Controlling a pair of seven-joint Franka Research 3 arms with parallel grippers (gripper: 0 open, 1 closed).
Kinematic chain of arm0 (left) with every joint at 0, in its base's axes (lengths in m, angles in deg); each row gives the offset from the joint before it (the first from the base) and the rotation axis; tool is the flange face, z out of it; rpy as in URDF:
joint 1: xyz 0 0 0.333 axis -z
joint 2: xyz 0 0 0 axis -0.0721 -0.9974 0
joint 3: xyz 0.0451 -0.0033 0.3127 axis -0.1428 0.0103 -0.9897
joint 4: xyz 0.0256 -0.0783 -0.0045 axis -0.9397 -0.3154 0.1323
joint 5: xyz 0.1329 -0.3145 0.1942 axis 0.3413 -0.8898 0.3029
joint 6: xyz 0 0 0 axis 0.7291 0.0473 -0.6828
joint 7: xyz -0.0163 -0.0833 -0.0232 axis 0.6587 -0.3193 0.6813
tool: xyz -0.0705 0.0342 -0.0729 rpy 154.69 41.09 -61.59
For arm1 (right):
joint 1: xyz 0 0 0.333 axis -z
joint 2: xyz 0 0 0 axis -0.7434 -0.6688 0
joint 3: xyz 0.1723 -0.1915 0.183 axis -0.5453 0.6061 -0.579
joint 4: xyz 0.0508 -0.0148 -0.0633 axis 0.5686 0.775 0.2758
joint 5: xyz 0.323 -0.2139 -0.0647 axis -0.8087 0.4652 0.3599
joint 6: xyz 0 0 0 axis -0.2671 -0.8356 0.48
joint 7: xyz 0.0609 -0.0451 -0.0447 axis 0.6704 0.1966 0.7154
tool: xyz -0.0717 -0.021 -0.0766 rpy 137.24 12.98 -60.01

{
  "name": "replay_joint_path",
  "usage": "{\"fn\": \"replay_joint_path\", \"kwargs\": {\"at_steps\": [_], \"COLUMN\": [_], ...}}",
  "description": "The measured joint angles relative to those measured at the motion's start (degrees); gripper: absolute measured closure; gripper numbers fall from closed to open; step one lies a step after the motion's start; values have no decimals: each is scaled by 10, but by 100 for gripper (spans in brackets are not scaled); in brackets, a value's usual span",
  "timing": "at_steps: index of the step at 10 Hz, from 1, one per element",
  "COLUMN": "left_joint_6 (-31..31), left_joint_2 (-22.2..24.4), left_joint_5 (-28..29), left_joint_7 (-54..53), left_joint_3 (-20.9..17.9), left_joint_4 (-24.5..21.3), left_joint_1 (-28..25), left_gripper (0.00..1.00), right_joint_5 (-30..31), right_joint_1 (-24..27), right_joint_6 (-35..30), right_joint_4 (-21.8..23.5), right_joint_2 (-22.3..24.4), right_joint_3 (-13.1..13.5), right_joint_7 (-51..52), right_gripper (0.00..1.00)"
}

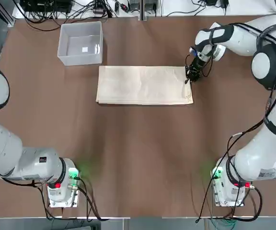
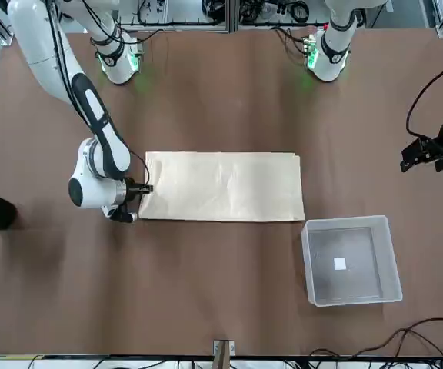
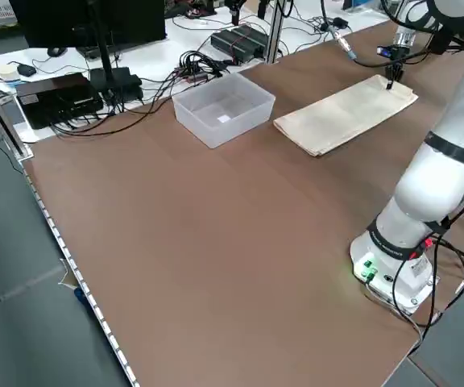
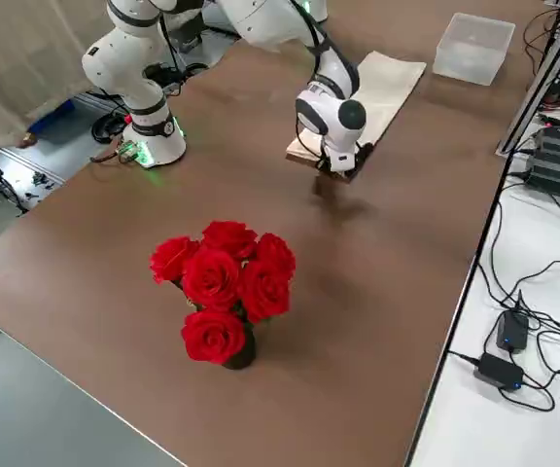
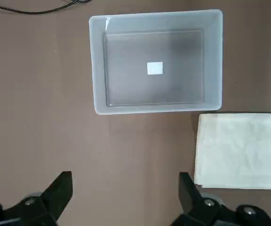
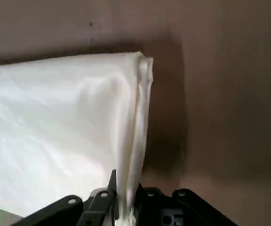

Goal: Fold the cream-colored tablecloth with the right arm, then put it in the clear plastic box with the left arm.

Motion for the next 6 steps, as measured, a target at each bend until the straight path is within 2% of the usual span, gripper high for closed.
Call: {"fn": "replay_joint_path", "kwargs": {"at_steps": [6], "left_joint_6": [0], "left_joint_2": [0], "left_joint_5": [0], "left_joint_7": [0], "left_joint_3": [-1], "left_joint_4": [0], "left_joint_1": [0], "left_gripper": [0], "right_joint_5": [26], "right_joint_1": [10], "right_joint_6": [-76], "right_joint_4": [-18], "right_joint_2": [42], "right_joint_3": [4], "right_joint_7": [13], "right_gripper": [92]}}
